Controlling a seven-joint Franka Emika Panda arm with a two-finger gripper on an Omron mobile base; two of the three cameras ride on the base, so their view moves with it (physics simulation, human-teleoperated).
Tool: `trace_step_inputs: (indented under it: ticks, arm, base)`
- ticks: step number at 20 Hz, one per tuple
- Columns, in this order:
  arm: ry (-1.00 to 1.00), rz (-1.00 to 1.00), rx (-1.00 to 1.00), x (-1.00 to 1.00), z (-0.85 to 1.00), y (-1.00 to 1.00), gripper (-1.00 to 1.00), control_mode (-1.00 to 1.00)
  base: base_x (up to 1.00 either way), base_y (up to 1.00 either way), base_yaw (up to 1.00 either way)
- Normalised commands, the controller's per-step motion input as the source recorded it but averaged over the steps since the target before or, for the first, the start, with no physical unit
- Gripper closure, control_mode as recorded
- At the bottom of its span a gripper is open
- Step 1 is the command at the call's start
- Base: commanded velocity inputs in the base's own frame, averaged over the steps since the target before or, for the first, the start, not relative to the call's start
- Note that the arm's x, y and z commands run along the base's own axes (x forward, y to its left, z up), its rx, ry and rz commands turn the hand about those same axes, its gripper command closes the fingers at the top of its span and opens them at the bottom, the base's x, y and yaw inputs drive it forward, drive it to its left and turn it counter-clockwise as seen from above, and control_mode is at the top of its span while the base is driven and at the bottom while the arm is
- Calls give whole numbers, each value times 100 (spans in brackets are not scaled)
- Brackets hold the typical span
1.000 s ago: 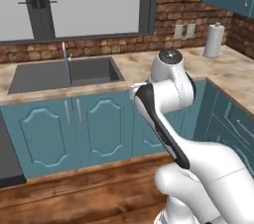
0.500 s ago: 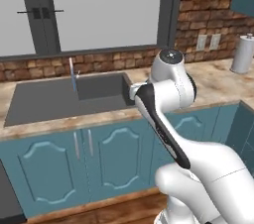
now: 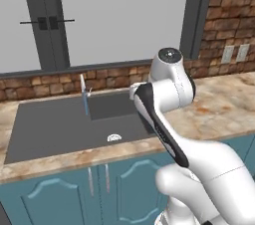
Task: Take the fish out of the fridge, briefly rinse it in the sink, and place it on the tray next to the sink.
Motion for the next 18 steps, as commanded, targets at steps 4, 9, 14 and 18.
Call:
trace_step_inputs:
  ticks: [4,9,14,18]
  arm:
    - [0,0,0,0,0,0,100,100]
    - [0,0,0,0,0,0,100,100]
    - [0,0,0,0,0,0,100,100]
    - [0,0,0,0,0,0,100,100]
  base:
    - [0,42,-3]
    - [16,69,-10]
    - [61,-32,-6]
    - [82,-39,0]
